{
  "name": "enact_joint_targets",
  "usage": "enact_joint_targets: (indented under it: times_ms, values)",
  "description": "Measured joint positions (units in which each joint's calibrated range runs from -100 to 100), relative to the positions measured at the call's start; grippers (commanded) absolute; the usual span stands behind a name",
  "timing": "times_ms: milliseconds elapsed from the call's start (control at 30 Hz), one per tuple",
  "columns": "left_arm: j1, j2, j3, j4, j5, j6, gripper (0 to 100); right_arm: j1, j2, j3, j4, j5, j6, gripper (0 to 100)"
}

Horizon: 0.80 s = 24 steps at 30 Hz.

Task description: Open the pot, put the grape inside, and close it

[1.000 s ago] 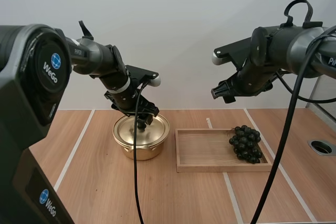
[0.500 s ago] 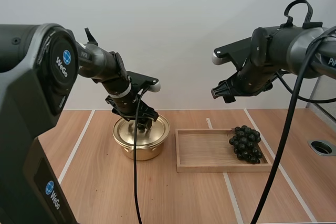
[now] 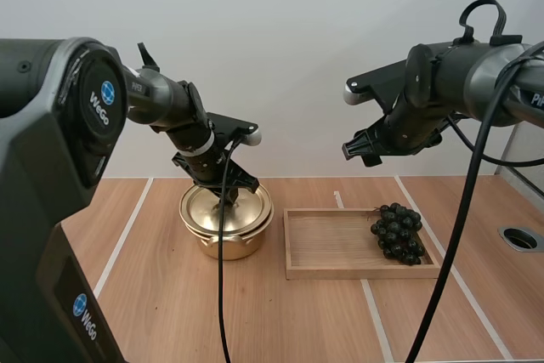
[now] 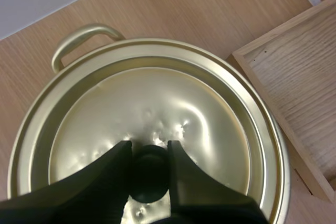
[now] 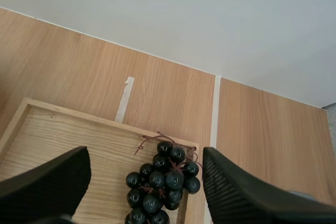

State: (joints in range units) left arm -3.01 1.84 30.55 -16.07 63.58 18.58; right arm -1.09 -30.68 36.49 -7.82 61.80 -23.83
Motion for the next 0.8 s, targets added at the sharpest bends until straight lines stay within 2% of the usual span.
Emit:
enact_joint_targets:
  times_ms: [200, 400, 567, 700, 733, 767, 800]
  values:
    - [0.00, -2.49, -6.44, 0.10, 7.25, -0.69, 0, -1.71, 1.07, -0.42, -6.36, 0.00, 2.37, 100]
    - [0.00, -10.57, -15.76, 0.56, 9.97, -1.97, 0, -6.31, 6.13, -0.76, -7.89, 0.00, 2.06, 100]
    - [0.00, -12.99, -18.73, 0.69, 10.36, -2.45, 0, -7.13, 8.09, -0.76, -7.79, 0.00, 1.38, 100]
    - [0.00, -15.09, -21.42, 0.69, 10.56, -2.70, 0, -7.52, 10.41, -0.76, -5.05, 0.69, -0.41, 100]
    - [0.00, -18.68, -25.78, 0.82, 10.56, -3.00, 0, -7.59, 12.51, -0.88, 1.34, 1.10, -3.15, 100]
    - [0.00, -23.87, -36.72, 0.92, 10.97, -4.58, 0, -7.59, 13.86, -0.88, 4.20, 1.10, -4.45, 100]
    - [0.00, -25.69, -40.62, 0.92, 11.25, -5.36, 0, -7.59, 14.29, -0.88, 4.61, 1.10, -4.70, 100]
